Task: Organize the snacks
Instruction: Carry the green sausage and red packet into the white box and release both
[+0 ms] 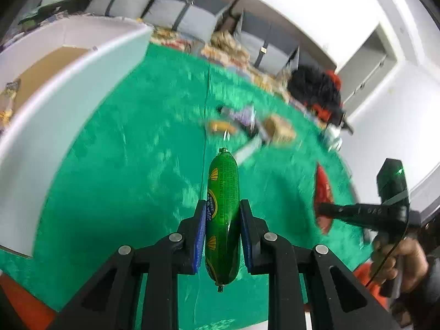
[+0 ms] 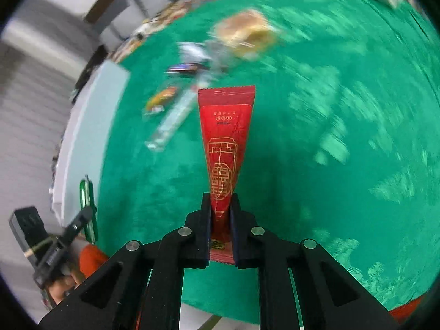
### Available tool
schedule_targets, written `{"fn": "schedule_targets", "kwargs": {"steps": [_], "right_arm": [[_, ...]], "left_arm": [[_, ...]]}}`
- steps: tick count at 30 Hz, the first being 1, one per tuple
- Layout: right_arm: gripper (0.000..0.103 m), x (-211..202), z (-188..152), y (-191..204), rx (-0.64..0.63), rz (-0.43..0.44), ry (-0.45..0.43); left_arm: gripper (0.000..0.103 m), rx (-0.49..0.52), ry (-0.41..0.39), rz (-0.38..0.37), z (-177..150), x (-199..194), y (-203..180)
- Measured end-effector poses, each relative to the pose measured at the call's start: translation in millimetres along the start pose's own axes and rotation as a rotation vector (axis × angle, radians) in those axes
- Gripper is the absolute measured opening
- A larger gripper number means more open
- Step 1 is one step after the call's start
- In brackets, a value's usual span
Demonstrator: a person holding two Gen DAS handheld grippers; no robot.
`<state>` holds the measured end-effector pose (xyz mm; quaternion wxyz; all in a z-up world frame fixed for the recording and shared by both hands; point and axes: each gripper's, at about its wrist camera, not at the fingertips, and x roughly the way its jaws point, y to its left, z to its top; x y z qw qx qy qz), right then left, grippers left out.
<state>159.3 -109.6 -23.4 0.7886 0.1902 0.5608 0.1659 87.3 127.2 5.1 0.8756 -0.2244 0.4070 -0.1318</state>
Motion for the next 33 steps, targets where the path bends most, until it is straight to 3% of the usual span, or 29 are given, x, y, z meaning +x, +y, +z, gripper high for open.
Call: {"fn": "schedule_targets", "kwargs": {"steps": [3, 6, 10, 13, 14, 15, 16, 18, 19, 22, 24, 28, 30, 33], "right_arm": [[0.012, -12, 17, 62, -0.115, 0.061, -0.031], [0.012, -22, 31, 129, -0.21, 0.151, -0.056], [0.012, -21, 42, 250, -0.384, 0.3, -0.063], [0.017, -4, 43, 327, -0.48, 0.348, -0.063], [0.025, 6, 43, 351, -0.501, 0.358, -0.068], [0.04, 21, 46, 373, -0.512, 0.358, -0.07], [0.068, 30, 45, 385, -0.521, 0.34, -0.068], [0.068, 41, 44, 392, -0.54, 0.279, -0.112], [0.068, 43, 40, 385, -0.553, 0.26, -0.132], [0.069, 57, 24, 342, -0.584, 0.195, -0.147], [0.069, 80, 8, 279, -0.644, 0.019, -0.151], [0.068, 93, -21, 141, -0.708, -0.333, -0.178], [0.068, 75, -26, 72, -0.638, -0.416, -0.185], [0.068, 47, -28, 5, -0.538, -0.494, -0.22]], "left_arm": [[0.022, -0.019, -0.073, 0.0, 26, -39, 12], [0.022, -0.026, -0.134, 0.055, 54, -74, 36], [0.022, -0.025, -0.197, 0.258, 92, -119, 90], [0.025, -0.055, -0.19, 0.414, 109, -131, 137], [0.031, -0.07, -0.168, 0.493, 113, -129, 156], [0.056, -0.08, -0.149, 0.556, 112, -128, 172], [0.079, -0.091, -0.134, 0.629, 110, -128, 186], [0.081, -0.106, -0.129, 0.736, 96, -131, 205], [0.081, -0.122, -0.138, 0.744, 84, -138, 211], [0.081, -0.155, -0.178, 0.668, 49, -155, 212], [0.081, -0.132, -0.183, 0.634, 32, -158, 200], [0.082, -0.019, -0.16, 0.475, 19, -142, 141], [0.082, 0.058, -0.131, 0.403, 19, -124, 107], [0.091, 0.15, -0.053, 0.256, 13, -75, 50]]}}
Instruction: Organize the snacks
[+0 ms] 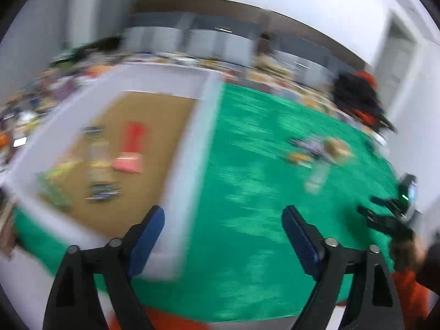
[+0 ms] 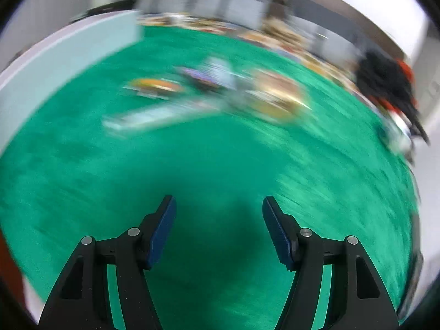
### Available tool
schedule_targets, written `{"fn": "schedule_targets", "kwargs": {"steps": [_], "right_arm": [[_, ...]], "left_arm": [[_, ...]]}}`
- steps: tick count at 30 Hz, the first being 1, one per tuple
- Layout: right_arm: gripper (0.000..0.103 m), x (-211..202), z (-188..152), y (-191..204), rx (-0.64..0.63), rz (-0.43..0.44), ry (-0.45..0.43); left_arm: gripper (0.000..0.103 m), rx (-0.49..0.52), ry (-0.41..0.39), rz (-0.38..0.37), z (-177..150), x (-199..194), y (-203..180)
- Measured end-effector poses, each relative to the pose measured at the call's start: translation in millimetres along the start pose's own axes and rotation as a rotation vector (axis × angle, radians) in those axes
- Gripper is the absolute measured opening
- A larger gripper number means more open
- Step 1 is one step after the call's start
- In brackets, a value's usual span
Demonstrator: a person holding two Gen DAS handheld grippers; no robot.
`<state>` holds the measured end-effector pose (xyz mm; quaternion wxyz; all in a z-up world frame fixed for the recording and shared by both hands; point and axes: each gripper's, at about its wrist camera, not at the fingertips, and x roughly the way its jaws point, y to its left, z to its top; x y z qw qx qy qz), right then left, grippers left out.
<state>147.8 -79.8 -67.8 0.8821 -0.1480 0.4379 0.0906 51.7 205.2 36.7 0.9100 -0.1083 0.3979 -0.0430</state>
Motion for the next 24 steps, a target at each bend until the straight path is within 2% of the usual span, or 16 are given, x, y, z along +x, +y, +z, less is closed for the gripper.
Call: {"fn": "schedule_targets", "kwargs": {"steps": [2, 4, 5, 6, 8, 9, 12, 14, 17, 18, 19, 21, 24], "right_arm": [[0.068, 3, -15, -38, 0.059, -0.073, 0.005], [0.068, 10, -23, -64, 0.116, -0.111, 0.019], [0.072, 15, -24, -73, 0.142, -0.112, 0.027], [0.073, 16, -28, -83, 0.177, -0.091, -0.002], [0.081, 15, -33, -95, 0.226, -0.088, -0.041], [0.082, 21, -27, -98, 0.248, -0.074, -0.033], [0.087, 26, -28, -112, 0.318, -0.012, -0.017], [0.088, 26, -30, -111, 0.337, -0.019, -0.016], [0.089, 25, -32, -107, 0.334, -0.031, -0.013], [0.089, 24, -33, -107, 0.335, -0.031, -0.013], [0.089, 23, -36, -106, 0.334, -0.032, -0.014], [0.09, 23, -36, -107, 0.335, -0.031, -0.013], [0.09, 23, -36, -106, 0.335, -0.031, -0.014]], "left_arm": [[0.091, 0.036, 0.041, -0.032, -6, 34, -35], [0.091, 0.052, 0.084, -0.02, -11, 68, -59], [0.091, 0.052, 0.109, -0.006, -14, 85, -66], [0.09, 0.047, 0.141, 0.012, -14, 108, -71], [0.089, 0.043, 0.16, 0.024, -11, 131, -77], [0.089, 0.048, 0.162, 0.044, -8, 145, -80], [0.089, 0.055, 0.149, 0.072, -2, 166, -83], [0.09, 0.046, 0.152, 0.076, 4, 178, -81], [0.098, 0.028, 0.125, 0.08, 10, 189, -74], [0.103, 0.04, 0.113, 0.078, 8, 190, -75], [0.103, 0.075, 0.102, 0.096, 4, 192, -78], [0.103, 0.157, 0.13, 0.168, 2, 199, -90], [0.103, 0.15, 0.127, 0.153, 4, 196, -88]]}}
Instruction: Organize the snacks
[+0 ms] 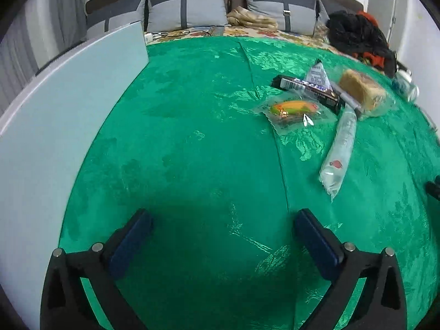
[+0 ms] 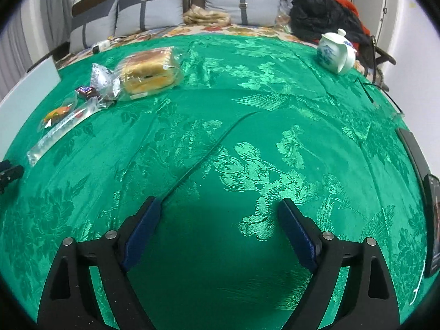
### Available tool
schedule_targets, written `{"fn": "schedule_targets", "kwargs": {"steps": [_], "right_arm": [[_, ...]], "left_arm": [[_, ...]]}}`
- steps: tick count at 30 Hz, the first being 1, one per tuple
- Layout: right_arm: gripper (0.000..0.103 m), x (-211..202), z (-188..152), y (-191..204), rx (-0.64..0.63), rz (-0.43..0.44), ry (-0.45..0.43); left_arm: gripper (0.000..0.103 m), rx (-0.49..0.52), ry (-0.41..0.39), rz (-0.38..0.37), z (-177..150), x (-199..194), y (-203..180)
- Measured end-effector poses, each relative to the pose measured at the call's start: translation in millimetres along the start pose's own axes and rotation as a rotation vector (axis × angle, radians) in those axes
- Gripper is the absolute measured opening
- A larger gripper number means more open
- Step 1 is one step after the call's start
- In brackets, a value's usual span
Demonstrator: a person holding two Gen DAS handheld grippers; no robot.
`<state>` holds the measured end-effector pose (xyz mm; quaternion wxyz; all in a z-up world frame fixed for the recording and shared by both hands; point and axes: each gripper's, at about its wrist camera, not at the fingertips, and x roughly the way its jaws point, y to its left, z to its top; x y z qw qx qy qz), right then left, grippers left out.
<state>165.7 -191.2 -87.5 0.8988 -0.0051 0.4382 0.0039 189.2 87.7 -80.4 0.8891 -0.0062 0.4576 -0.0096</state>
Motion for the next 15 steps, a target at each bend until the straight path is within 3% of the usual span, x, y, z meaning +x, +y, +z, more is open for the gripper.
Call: {"fn": "schedule_targets", "kwargs": {"steps": [15], "right_arm": [[0.091, 0.1, -1.1, -1.0, 0.004, 0.001, 0.0]], "left_arm": [[0.103, 0.033, 0.006, -0.005, 2.1, 1.6, -1.2]]}}
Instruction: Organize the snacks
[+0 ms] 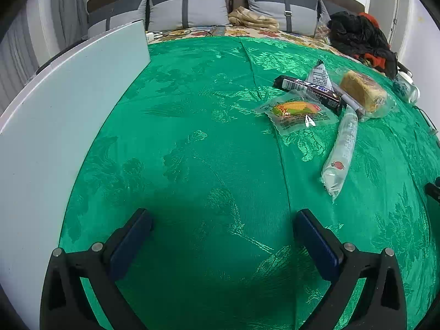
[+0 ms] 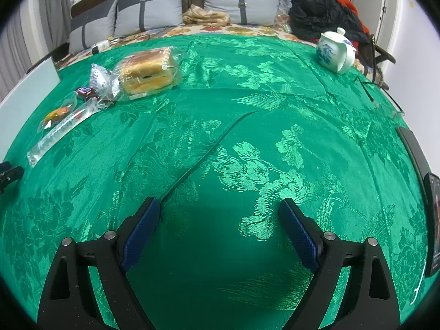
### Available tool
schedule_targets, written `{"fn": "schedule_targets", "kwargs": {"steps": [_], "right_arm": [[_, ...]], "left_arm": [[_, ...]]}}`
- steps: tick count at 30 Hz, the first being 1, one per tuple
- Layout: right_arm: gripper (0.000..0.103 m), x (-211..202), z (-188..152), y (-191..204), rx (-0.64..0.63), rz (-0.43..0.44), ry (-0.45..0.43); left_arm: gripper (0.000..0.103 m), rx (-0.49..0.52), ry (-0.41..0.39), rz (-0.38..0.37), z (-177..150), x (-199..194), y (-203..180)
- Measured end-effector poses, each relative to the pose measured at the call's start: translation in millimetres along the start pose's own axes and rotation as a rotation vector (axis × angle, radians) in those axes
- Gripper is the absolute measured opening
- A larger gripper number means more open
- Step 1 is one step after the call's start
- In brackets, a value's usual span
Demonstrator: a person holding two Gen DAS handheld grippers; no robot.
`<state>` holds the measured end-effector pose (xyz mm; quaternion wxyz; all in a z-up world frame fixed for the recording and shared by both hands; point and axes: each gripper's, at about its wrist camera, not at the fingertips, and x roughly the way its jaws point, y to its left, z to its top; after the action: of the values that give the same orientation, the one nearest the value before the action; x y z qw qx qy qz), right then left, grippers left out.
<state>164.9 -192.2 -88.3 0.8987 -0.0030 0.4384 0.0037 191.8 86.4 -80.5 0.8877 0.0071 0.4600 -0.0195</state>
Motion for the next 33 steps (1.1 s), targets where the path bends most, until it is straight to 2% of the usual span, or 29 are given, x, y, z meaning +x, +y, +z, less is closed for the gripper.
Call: {"fn": "schedule_targets", "kwargs": {"steps": [3, 4, 5, 6, 9, 10, 12, 13, 15, 18, 20, 23, 24, 25, 26, 27, 28, 33], "right_arm": [[0.091, 0, 0, 0, 0.0, 0.001, 0.0], [0.092, 0, 0, 0, 0.001, 0.001, 0.0], [0.092, 1, 0, 0, 0.002, 0.004, 0.0], [0.092, 1, 0, 0, 0.002, 0.005, 0.0], [0.092, 1, 0, 0, 0.004, 0.0, 0.0], [0.091, 3, 2, 2, 0.013, -0.013, 0.019], [0.09, 6, 15, 9, 0.051, -0.037, 0.115], [0.09, 5, 24, 19, 0.107, 0.021, 0.145], [0.09, 1, 38, 39, 0.196, 0.157, 0.145], [0.09, 12, 70, 100, 0.253, 0.342, 0.214], [0.089, 25, 84, 135, 0.243, 0.394, 0.27], [0.087, 49, 98, 179, 0.201, 0.321, 0.325], [0.082, 55, 99, 188, 0.191, 0.302, 0.334], [0.07, 61, 99, 196, 0.174, 0.282, 0.349], [0.036, 58, 100, 204, 0.123, 0.219, 0.314], [0.033, 58, 99, 210, 0.078, 0.174, 0.317], [0.03, 57, 96, 211, 0.052, 0.171, 0.308], [0.018, 41, 74, 189, -0.094, 0.198, 0.342]], "left_arm": [[0.103, 0.07, 0.018, -0.022, 5, 2, 9], [0.103, 0.059, -0.003, -0.009, 3, 1, 17], [0.103, 0.009, -0.006, -0.037, 1, 1, 28], [0.103, -0.016, -0.007, -0.016, 1, 1, 34], [0.103, -0.025, -0.006, 0.005, 1, 3, 34], [0.103, -0.025, -0.006, 0.004, 1, 3, 34], [0.103, -0.026, -0.006, 0.003, 0, 3, 35], [0.103, -0.026, -0.006, 0.003, 0, 3, 35], [0.103, -0.026, -0.006, 0.004, 0, 3, 35], [0.103, -0.025, -0.006, 0.004, 0, 3, 35], [0.103, -0.026, -0.006, 0.004, 0, 2, 36], [0.103, -0.026, -0.006, 0.003, 0, 2, 35], [0.103, -0.026, -0.006, 0.004, 0, 2, 35], [0.103, -0.026, -0.006, 0.003, 1, 2, 35], [0.103, -0.027, -0.006, 0.002, 0, 2, 36], [0.103, -0.027, -0.007, 0.002, 0, 3, 35], [0.103, -0.027, -0.006, 0.002, 1, 3, 36], [0.103, -0.027, -0.006, 0.003, 0, 3, 36]]}}
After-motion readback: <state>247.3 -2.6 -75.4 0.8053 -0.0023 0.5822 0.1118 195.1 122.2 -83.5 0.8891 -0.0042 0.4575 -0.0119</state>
